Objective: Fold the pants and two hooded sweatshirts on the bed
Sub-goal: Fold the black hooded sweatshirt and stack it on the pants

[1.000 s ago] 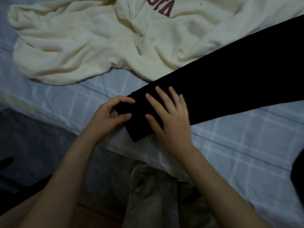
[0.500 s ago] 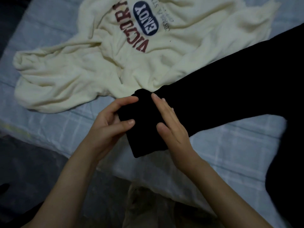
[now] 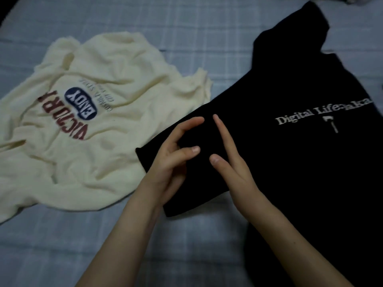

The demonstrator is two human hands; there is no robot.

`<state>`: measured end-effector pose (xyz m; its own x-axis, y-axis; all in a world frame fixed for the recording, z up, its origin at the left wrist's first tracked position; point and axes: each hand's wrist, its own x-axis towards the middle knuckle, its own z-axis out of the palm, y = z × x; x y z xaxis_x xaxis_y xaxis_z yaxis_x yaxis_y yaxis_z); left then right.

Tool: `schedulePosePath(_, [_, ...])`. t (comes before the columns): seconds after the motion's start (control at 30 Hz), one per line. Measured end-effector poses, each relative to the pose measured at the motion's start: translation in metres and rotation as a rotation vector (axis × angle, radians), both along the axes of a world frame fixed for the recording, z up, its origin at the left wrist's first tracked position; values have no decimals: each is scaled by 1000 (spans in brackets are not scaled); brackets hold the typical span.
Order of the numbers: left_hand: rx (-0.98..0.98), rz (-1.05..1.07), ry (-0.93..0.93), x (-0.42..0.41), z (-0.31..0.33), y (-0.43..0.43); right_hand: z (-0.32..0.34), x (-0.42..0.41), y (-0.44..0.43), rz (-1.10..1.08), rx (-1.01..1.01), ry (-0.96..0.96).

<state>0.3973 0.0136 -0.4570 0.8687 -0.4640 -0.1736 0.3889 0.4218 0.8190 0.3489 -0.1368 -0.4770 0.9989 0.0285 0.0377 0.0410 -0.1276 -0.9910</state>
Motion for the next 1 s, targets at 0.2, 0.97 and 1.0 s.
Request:
schedulePosePath(0.2, [-104,30,152,22,-34,-80,-33,26,-74,-17,-39,62])
schedulePosePath(0.97, [198,-48,29,99,-69,-142,-62,108,-168,49,-508,15])
schedulePosePath(1.0, [198,-61,35,96,-74,-141,-66,105,-173,28,-500,36])
